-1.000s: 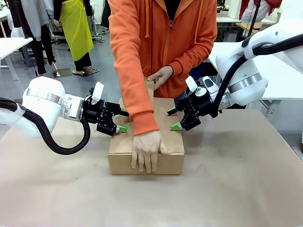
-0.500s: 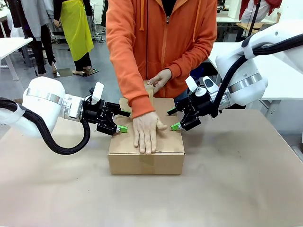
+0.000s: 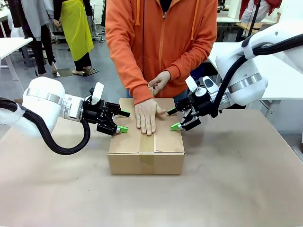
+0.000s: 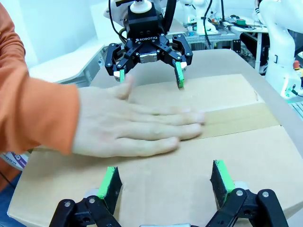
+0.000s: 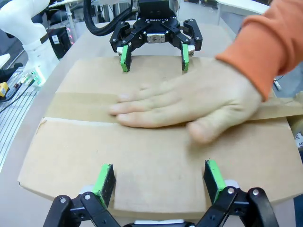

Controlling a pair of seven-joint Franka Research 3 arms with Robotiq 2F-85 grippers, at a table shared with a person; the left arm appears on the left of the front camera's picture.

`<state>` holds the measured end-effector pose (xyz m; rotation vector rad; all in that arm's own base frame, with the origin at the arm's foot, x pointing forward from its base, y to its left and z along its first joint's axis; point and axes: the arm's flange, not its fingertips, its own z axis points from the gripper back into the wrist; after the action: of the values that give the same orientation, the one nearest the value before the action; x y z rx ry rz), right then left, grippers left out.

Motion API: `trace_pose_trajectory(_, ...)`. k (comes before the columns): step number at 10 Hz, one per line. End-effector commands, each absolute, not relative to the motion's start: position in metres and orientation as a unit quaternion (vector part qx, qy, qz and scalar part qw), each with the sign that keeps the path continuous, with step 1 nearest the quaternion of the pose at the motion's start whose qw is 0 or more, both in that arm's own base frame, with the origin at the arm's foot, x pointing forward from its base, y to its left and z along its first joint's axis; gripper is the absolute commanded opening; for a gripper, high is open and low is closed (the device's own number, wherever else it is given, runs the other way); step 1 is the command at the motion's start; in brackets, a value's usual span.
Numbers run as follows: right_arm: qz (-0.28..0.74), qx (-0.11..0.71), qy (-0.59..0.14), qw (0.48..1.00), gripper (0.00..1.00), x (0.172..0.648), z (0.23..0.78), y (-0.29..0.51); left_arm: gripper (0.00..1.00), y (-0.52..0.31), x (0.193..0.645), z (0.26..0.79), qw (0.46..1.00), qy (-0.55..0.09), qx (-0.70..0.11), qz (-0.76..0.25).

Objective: Pack the gift set into the box.
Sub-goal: Press and hold the closed box until the human finishes sealing it.

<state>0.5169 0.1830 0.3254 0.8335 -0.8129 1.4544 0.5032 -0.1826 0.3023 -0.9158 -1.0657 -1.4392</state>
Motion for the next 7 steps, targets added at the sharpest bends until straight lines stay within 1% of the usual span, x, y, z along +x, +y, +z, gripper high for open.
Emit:
trace_pose_trajectory(1,0.627,0.354,-0.351,0.598,1.00,0.5160,0.3262,0.1834,1.00,-0.1821,0.5019,0.3006,0.531,-0.453,-0.382,-0.606)
trace_pose_trajectory(7,0.627,0.354,-0.351,0.598,1.00,0.5160,0.3262,0.1834,1.00,-0.1821,0.5019,0.3006,0.531,-0.453,-0.382,-0.606)
